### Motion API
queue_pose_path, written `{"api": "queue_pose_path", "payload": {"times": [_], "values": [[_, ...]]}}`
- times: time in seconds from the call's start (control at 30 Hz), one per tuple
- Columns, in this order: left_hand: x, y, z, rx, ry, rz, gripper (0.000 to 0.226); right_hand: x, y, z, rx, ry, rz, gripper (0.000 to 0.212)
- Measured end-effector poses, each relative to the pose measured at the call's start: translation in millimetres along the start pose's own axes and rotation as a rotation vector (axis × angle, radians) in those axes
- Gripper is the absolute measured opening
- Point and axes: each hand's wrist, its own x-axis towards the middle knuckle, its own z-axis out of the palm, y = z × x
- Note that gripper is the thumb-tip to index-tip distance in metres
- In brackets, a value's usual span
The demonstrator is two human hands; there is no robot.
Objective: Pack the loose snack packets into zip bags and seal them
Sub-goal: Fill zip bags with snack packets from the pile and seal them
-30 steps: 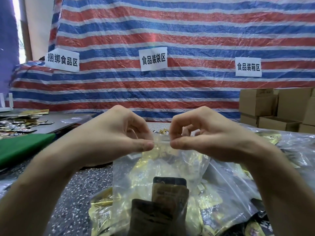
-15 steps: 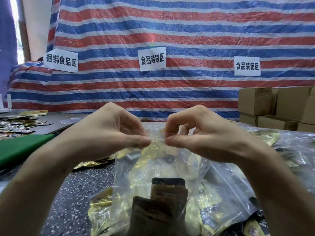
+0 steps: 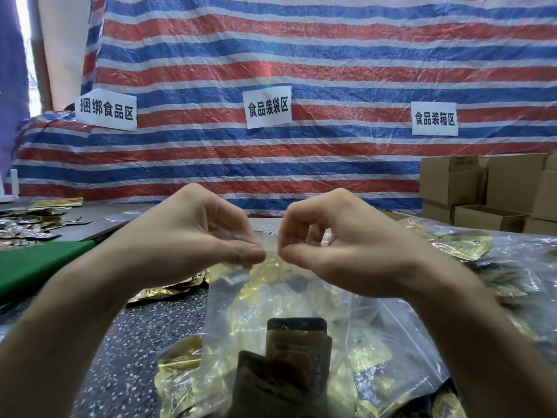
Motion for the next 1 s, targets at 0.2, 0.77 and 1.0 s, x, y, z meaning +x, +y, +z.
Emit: {"api": "queue_pose_path", "payload": {"times": [0.2,0.77,1.0], "values": [[-3,4,-2,0.072,0.006,0.041,0.017,-1,-5,4,0.035,-0.014,-0.039,0.012],[-6,0,-9,0.083,-0.096,0.035,0.029,0,-4,2,0.122,-0.014,-0.055,0.011],[-3,-5,-9,0.049,-0.095,0.100,0.027,0,-3,5,0.073,-0.002,-0.042,0.009]]}}
